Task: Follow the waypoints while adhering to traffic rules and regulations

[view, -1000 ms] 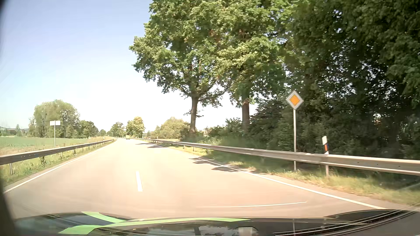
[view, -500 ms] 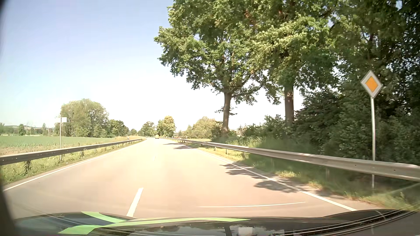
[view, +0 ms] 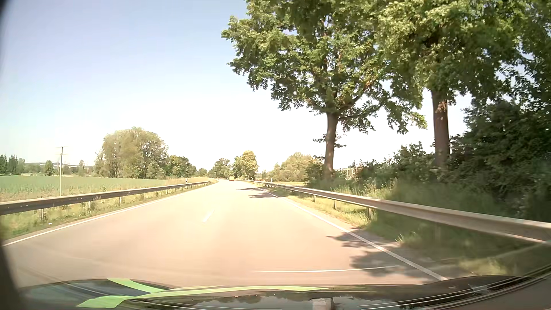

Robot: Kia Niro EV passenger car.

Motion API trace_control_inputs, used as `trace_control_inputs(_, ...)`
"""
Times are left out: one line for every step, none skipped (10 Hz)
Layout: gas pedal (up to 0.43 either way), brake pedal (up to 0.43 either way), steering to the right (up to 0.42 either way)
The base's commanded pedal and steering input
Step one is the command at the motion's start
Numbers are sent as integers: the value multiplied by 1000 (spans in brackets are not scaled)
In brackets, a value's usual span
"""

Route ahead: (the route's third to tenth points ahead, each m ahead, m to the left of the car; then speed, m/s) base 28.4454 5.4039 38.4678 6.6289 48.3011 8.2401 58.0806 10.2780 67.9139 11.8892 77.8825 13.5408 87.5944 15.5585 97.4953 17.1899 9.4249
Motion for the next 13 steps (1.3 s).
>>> trace_control_inputs(500, 0, -57)
trace_control_inputs(500, 0, -57)
trace_control_inputs(500, 0, -58)
trace_control_inputs(500, 0, -57)
trace_control_inputs(500, 0, -57)
trace_control_inputs(500, 0, -56)
trace_control_inputs(500, 0, -56)
trace_control_inputs(500, 0, -56)
trace_control_inputs(500, 0, -56)
trace_control_inputs(500, 0, -47)
trace_control_inputs(500, 0, -30)
trace_control_inputs(500, 0, -16)
trace_control_inputs(500, 0, -15)
